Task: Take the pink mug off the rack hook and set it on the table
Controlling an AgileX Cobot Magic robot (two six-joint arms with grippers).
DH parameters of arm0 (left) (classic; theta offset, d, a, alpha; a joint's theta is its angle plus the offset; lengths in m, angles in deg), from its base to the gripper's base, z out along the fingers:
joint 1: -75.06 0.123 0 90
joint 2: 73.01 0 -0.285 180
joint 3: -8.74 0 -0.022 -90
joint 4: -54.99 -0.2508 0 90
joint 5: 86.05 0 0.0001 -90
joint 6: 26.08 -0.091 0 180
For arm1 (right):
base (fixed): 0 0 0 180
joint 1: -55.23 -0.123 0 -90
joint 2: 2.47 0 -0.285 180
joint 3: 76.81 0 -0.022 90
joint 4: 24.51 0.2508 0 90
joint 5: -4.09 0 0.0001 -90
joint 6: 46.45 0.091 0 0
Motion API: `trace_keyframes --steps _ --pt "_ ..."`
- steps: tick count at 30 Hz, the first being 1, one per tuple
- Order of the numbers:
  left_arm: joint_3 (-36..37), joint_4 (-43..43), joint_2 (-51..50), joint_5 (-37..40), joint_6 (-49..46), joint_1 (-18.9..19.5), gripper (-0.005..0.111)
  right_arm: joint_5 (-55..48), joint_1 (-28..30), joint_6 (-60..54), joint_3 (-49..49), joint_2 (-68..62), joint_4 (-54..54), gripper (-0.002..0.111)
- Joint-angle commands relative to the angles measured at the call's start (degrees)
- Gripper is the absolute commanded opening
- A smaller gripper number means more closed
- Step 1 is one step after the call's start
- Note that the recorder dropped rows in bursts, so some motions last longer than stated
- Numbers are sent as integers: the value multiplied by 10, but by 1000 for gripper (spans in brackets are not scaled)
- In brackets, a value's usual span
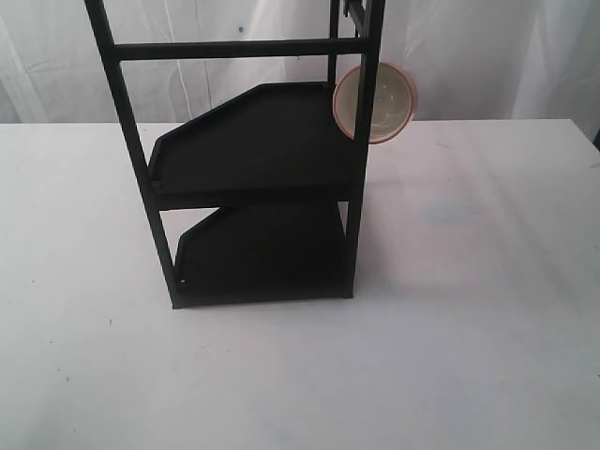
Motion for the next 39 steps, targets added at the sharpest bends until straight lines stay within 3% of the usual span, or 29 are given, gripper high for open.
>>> trace_keyframes --steps 1,3,5,10,12,14,16,21,26,27,34,39 --pt "2 3 3 -2 0 3 0 101 2 88 -25 0 7 0" --pt "2 3 3 -2 0 3 0 85 2 88 -72 0 -26 0" --pt "2 3 3 -2 0 3 0 50 2 88 -130 0 -128 0" --pt "2 3 3 -2 0 3 0 -103 2 -37 -240 -46 -514 0" --pt "2 3 3 -2 0 3 0 -240 2 -63 -237 -118 -649 0" --pt "2 3 3 -2 0 3 0 -362 2 -63 -219 -181 -652 0" --pt "2 3 3 -2 0 3 0 -378 -5 -81 -199 -231 -655 0" --pt "2 3 3 -3 0 2 0 -156 -17 -121 -180 -345 -655 0" --pt "2 3 3 -3 0 2 0 -175 -17 -121 -194 -439 -593 0" --pt "2 3 3 -3 0 2 0 -197 -17 -121 -202 -452 -571 0" --pt "2 3 3 -2 0 2 0 -627 -48 -136 -386 -679 -427 0" --pt "2 3 3 -2 0 2 0 -664 -109 -257 -426 -746 -344 0"
